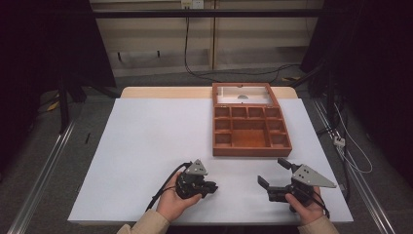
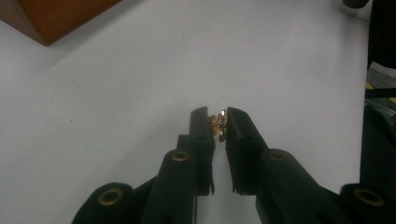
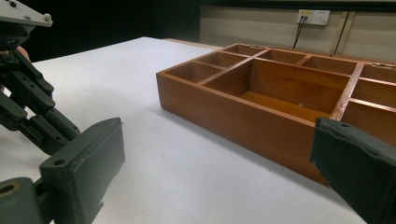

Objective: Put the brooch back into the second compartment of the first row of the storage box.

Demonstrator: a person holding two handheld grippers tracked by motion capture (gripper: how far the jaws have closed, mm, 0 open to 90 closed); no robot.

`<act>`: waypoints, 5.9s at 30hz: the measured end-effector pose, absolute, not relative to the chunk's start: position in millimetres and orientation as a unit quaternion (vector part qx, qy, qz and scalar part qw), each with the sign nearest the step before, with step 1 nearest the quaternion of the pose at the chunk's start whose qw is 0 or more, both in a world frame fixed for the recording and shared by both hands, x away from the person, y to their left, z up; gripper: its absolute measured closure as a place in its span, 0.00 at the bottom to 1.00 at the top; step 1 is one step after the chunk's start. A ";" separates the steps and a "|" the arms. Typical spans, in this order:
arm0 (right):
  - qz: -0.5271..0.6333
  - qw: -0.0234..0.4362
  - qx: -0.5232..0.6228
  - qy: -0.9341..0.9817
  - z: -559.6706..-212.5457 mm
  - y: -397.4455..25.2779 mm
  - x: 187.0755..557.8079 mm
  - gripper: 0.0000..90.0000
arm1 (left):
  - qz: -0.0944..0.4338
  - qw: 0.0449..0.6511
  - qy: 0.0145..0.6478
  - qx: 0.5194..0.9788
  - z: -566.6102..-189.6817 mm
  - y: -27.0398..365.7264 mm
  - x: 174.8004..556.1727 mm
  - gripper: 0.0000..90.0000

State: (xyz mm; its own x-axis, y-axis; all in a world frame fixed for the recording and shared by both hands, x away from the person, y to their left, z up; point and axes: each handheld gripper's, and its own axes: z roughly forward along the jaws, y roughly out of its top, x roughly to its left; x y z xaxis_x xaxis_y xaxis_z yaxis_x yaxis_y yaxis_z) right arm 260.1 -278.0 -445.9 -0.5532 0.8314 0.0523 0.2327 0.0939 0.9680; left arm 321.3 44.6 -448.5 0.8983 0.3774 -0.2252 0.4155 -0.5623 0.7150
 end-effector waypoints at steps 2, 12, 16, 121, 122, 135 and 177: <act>0.549 0.272 0.386 0.690 -445.6 -277.5 260.2 0.04 | -0.021 0.408 0.220 0.886 -449.7 43.6 321.3 0.90; 0.547 0.267 0.384 0.694 -444.4 -275.5 263.4 0.04 | -0.023 0.410 0.221 0.885 -452.5 43.5 322.1 0.85; 0.541 0.261 0.382 0.702 -444.2 -273.0 266.4 0.03 | -0.026 0.423 0.235 0.875 -449.4 48.6 324.1 0.69; 0.459 0.039 0.308 0.833 -450.1 -173.1 309.6 0.92 | 0.086 0.450 0.344 0.820 -436.4 196.6 348.5 0.07; 0.459 0.040 0.310 0.832 -448.9 -174.8 310.1 0.92 | 0.085 0.450 0.344 0.820 -436.6 196.5 348.5 0.07; 0.464 0.044 0.321 0.825 -435.4 -190.7 319.4 0.92 | 0.081 0.454 0.342 0.819 -436.1 196.1 347.2 0.07; 0.470 0.060 0.339 0.813 -390.8 -214.7 369.9 0.92 | 0.080 0.458 0.339 0.818 -435.4 194.6 346.1 0.07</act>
State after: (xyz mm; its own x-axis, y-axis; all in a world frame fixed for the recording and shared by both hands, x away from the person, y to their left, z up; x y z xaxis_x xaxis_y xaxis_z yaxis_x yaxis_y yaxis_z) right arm 369.9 -214.7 -390.8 -0.7633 0.6071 0.2211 0.4949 0.3293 0.8041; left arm 346.1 194.6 -435.4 0.7578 0.6274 -0.1792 0.4807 -0.3511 0.8035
